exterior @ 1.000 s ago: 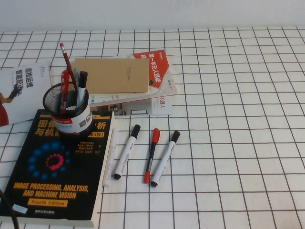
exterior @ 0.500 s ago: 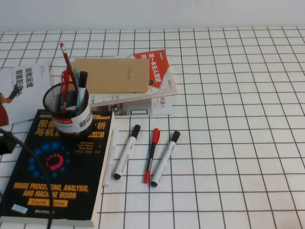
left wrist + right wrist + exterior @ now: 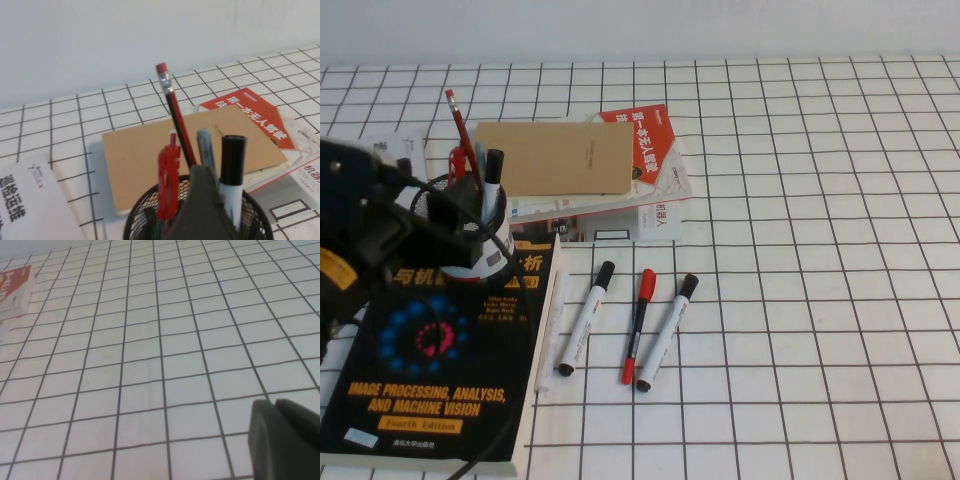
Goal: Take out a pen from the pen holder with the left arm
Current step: 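Take a marker out of the pen holder and lay it on the table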
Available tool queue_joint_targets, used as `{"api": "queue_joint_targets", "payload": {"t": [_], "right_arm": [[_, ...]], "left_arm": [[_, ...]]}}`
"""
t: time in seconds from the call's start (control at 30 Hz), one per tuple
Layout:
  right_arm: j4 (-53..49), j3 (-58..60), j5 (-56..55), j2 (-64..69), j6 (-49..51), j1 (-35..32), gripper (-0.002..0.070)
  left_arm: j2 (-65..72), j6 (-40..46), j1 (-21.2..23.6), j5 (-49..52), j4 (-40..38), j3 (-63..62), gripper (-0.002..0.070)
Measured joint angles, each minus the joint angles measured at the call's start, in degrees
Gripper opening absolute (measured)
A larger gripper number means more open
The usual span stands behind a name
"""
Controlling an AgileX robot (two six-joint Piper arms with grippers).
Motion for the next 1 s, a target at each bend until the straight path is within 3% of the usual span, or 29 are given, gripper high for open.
{"api": "queue_joint_targets", "payload": {"t": [0.4, 1.0], "right_arm": [[0.0, 0.0, 0.0, 0.0, 0.0, 0.0, -0.0017], [0.0, 0.0, 0.0, 0.0, 0.0, 0.0, -0.0017]], "left_arm": [[14.87, -0.34, -3.16, -1.54, 3.04, -7.95, 0.0451], [20.13, -0.41, -3.16, -4.1, 3.15, -10.93, 0.0451]]}}
